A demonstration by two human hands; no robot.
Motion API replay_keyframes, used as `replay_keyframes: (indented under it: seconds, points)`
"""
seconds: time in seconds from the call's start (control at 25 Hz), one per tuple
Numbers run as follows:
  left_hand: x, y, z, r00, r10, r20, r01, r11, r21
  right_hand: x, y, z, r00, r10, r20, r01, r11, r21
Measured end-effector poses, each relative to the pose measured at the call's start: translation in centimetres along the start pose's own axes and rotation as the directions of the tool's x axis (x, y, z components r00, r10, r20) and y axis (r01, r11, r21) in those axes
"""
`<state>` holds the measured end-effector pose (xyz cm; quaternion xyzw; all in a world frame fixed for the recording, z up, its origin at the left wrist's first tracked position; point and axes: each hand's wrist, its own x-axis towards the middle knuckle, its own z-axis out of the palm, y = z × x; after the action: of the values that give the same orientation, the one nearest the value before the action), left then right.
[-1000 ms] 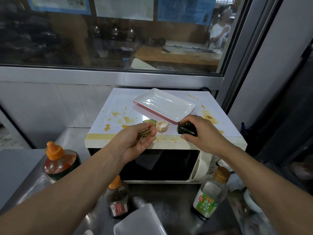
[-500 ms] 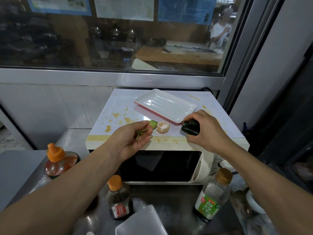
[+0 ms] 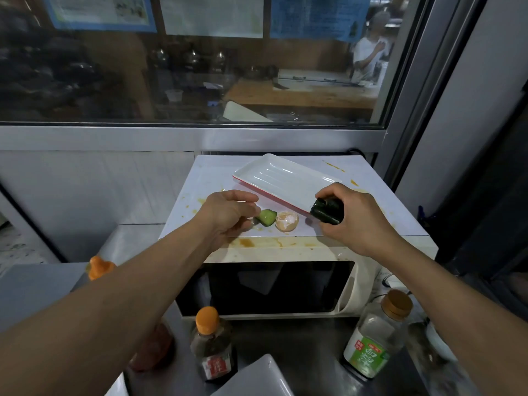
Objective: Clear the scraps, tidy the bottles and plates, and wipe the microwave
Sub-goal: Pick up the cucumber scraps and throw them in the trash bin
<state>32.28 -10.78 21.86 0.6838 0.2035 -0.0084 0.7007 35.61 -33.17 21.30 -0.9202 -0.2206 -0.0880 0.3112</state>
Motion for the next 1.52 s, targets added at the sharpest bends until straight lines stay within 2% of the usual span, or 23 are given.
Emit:
replay_keyframes:
  seconds: [0.2, 0.4, 0.56, 0.84, 1.0, 1.24, 1.52]
  points:
    - [1.1, 0.1, 0.2, 0.995, 0.078, 0.061, -0.092, 0.957, 0.275, 0.1, -0.3, 0.1, 0.999, 0.021, -0.024, -0.02, 1.0, 0.008]
    - [2.0, -0.4, 0.9, 0.975, 0.192, 0.109, -0.219, 0.781, 0.586, 0.2, -0.4, 0.3, 0.999, 0.033, -0.025, -0.033, 0.999, 0.009]
    - [2.2, -0.6, 1.3, 0.959, 0.245, 0.14, -0.273, 0.681, 0.679, 0.3, -0.3, 0.4, 0.998, 0.042, -0.042, -0.042, 0.999, 0.003]
    - [2.6, -0.8, 1.4, 0.942, 0.306, 0.136, -0.303, 0.607, 0.735, 0.2, -0.2, 0.5, 0.999, 0.034, -0.034, -0.034, 0.999, -0.007]
    - [2.5, -0.5, 1.0, 0.953, 0.28, 0.116, -0.283, 0.682, 0.674, 0.3, -0.3, 0.4, 0.999, 0.026, -0.033, -0.026, 1.0, -0.007]
    - [0.7, 0.1, 1.1, 0.965, 0.239, 0.108, -0.261, 0.834, 0.486, 0.1, -0.6, -0.2, 1.0, -0.002, -0.021, 0.002, 1.0, -0.007]
    - [-3.1, 0.5, 1.3, 0.965, 0.24, 0.108, -0.263, 0.889, 0.374, -0.9, -1.7, -1.8, 0.999, -0.051, -0.016, 0.051, 0.999, -0.01]
